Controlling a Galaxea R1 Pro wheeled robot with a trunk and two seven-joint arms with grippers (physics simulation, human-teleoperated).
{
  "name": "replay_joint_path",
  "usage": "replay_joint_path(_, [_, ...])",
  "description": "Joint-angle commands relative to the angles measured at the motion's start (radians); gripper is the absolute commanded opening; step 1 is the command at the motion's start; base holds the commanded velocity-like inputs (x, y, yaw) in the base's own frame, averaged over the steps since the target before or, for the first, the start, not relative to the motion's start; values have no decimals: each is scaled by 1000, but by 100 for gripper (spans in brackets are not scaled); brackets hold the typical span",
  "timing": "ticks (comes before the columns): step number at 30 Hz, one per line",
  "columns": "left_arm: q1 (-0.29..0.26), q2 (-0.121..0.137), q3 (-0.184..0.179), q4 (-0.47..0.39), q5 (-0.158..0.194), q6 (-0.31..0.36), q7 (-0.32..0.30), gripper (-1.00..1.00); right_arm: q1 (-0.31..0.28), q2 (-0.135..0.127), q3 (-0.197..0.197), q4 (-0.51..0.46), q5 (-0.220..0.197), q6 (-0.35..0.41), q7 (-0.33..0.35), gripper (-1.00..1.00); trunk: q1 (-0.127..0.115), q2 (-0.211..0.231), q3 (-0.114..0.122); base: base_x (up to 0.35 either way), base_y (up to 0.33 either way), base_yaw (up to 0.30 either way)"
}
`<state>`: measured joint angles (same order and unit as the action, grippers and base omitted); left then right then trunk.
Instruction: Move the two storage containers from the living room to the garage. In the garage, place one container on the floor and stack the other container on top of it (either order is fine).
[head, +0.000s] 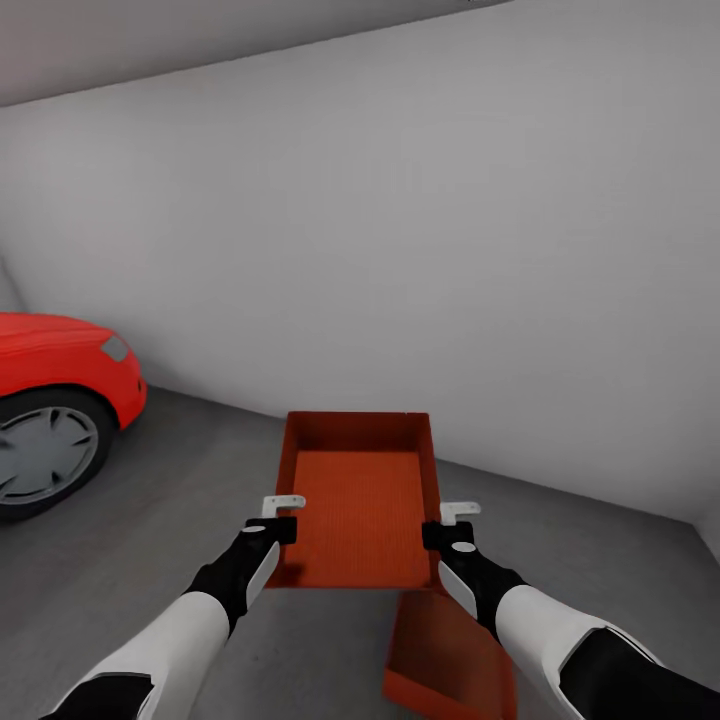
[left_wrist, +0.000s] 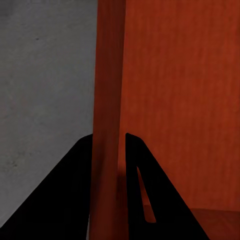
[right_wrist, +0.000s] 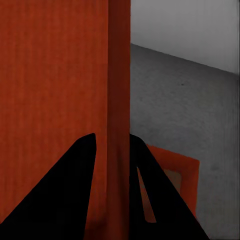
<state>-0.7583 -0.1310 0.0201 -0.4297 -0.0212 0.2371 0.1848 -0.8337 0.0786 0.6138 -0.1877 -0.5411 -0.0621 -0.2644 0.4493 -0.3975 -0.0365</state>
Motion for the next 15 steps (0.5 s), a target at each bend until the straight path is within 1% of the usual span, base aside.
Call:
replay_joint_path(1, [0,45,-4,5,-6,7,7,-100,-2,0,-12,-3,5,-33,1,-100,1,-2,-2,0,0,-286])
replay_joint_path(15, [0,45,-5,5,-6,8,7,-100,-2,1,-13,-3,5,-33,1,-100,1,-2,-2,0,0,-286])
